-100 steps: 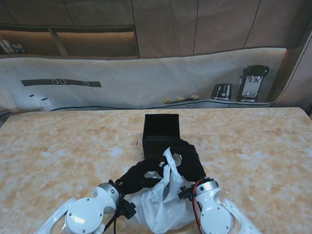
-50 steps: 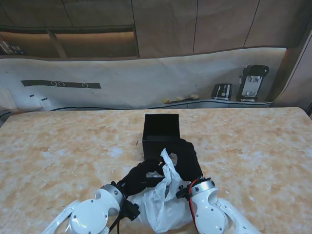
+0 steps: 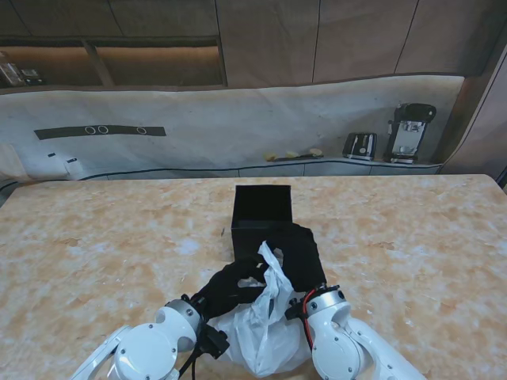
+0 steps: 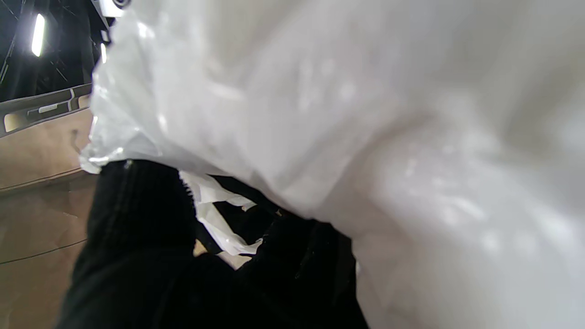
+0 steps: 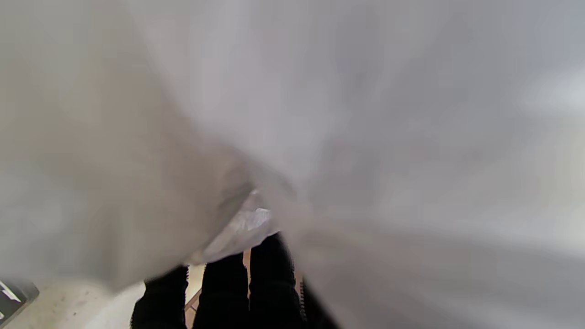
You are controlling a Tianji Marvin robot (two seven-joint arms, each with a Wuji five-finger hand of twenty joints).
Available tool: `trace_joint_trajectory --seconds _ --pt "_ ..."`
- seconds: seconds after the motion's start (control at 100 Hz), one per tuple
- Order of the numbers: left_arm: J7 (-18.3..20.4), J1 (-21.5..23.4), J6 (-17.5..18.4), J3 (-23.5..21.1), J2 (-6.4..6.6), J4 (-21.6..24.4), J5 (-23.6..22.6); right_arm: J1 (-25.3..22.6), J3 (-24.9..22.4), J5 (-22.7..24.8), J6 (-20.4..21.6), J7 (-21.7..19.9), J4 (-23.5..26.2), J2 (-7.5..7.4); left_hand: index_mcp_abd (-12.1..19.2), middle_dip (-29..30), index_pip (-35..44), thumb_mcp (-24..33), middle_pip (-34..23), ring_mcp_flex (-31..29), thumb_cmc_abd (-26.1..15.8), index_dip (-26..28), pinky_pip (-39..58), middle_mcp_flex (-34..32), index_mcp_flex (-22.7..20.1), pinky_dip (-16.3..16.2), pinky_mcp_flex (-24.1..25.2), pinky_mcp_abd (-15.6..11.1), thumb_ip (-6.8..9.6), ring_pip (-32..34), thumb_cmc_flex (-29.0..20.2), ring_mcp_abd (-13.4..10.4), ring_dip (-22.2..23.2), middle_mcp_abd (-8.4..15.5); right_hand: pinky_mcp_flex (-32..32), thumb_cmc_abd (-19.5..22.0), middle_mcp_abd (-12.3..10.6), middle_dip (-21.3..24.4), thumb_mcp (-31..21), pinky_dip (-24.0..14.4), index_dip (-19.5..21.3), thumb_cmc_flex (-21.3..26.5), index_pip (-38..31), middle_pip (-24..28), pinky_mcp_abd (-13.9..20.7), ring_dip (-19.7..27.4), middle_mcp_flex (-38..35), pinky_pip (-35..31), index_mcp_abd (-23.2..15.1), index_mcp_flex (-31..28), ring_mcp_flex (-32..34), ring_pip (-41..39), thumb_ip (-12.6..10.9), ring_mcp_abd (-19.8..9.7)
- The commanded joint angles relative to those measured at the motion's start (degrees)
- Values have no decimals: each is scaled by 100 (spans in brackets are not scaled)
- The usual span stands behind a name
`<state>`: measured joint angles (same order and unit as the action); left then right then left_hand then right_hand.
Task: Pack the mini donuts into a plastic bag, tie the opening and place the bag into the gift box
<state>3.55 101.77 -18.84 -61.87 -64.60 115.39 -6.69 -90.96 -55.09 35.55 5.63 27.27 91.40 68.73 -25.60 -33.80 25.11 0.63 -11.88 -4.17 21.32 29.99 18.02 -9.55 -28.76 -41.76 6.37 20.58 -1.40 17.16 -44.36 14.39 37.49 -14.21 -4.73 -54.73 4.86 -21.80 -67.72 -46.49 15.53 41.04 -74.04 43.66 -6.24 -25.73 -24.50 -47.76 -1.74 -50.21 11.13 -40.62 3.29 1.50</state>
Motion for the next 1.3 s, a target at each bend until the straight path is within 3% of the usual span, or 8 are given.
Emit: trace_joint_trajectory --seconds 0.0,0.52,0.6,0.92,1.01,1.1,1.22,1.29 --pt "101 24 -41 24 -28 132 0 3 65 49 -35 -97 -55 -8 548 -35 -425 -225 85 133 110 -121 -117 199 252 -95 76 -145 -97 -124 318 3 -117 7 -130 -168 102 -207 158 -80 -64 106 -190 90 -4 -114 226 121 18 -23 -195 -55 2 8" --pt "-378 -67 -645 354 -154 235 -404 305 307 755 -196 -128 -137 -131 325 -234 -393 -231 314 321 -38 54 -330 340 490 -267 143 -189 -91 -520 138 197 72 -203 -127 -112 255 -216 171 -149 -51 150 -154 121 -90 -121 245 104 179 2 -283 -143 -102 135" --pt "-432 -85 -738 410 -176 265 -403 329 325 901 -203 -131 -153 -163 180 -302 -535 -244 435 369 -332 -38 -575 357 469 -299 149 -155 -99 -754 273 200 174 -231 -135 -84 268 -221 176 -137 -49 150 -147 132 -110 -122 252 136 200 9 -306 -158 -119 148" --pt "-787 -235 -1384 688 -326 396 -504 425 403 1465 -273 -139 -196 -289 -3 -520 -808 -258 696 434 -559 111 -1096 470 585 397 -23 -282 -91 -1158 187 181 283 -307 -192 -49 390 -228 232 -201 -53 205 -101 149 -186 -127 295 236 406 18 -394 -221 -164 239" --pt "-901 -269 -1527 750 -373 398 -562 431 399 1610 -275 -135 -204 -325 11 -701 -392 -238 669 451 -571 585 -988 424 785 419 -9 -336 -73 -1090 -242 140 466 -316 -188 -58 396 -230 254 -223 -60 208 -86 156 -204 -128 281 239 447 10 -392 -236 -163 253" --pt "-1015 -280 -1585 790 -409 369 -646 407 388 1595 -242 -98 -223 -320 -29 -858 266 -210 640 431 -549 946 -824 272 855 186 36 -334 -51 -973 -845 127 737 -313 -183 -66 396 -231 260 -244 -62 189 -79 164 -200 -129 271 238 441 -5 -379 -253 -164 242" --pt "-1191 -290 -1620 828 -465 323 -721 383 385 1597 -202 -54 -229 -318 -47 -1001 950 -155 518 333 -517 988 -693 87 604 -105 68 -341 -25 -665 -1475 122 839 -291 -167 -63 378 -231 261 -260 -63 173 -73 172 -197 -126 254 237 422 -10 -370 -262 -162 237" --pt "-1275 -303 -1619 843 -491 291 -763 382 384 1609 -186 -32 -231 -318 3 -1146 1390 -157 106 271 -521 930 -644 103 374 -330 87 -339 -24 -366 -1625 106 869 -263 -158 -81 367 -231 252 -264 -65 175 -70 178 -197 -124 236 236 429 -17 -355 -266 -163 237"
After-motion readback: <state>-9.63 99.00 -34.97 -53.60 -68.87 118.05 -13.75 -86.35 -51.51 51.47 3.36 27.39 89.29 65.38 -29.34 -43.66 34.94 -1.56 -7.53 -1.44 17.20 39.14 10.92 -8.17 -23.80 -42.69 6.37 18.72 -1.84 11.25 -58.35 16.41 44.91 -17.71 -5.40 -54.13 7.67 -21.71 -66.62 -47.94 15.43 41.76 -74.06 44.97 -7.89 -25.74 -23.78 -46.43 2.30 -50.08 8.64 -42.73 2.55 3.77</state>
